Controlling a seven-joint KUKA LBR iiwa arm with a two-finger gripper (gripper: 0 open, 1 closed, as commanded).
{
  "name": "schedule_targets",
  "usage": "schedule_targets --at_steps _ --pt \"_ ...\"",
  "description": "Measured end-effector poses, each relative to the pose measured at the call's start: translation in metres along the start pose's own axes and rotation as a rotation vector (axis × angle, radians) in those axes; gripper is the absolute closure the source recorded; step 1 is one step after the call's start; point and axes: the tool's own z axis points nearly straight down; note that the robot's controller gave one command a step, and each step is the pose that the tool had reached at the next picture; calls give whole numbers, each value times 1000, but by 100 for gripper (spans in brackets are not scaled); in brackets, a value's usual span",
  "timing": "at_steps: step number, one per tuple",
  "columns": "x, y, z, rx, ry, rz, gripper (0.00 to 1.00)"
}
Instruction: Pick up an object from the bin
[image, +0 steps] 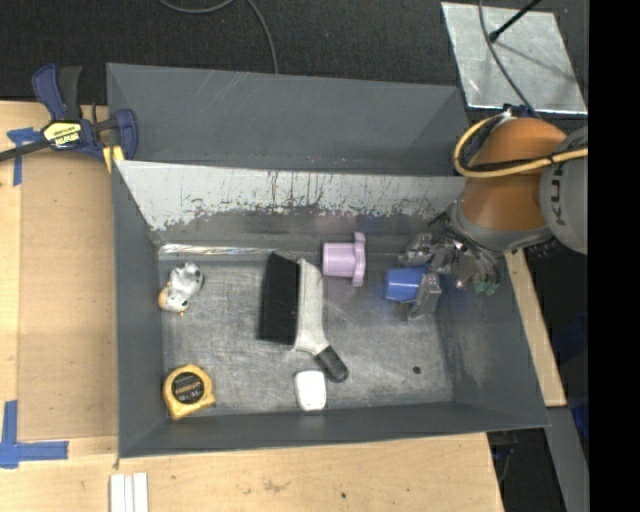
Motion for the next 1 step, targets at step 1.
schedule_targets --at_steps 1 --pt "19 1 -132 -4 16 -275 100"
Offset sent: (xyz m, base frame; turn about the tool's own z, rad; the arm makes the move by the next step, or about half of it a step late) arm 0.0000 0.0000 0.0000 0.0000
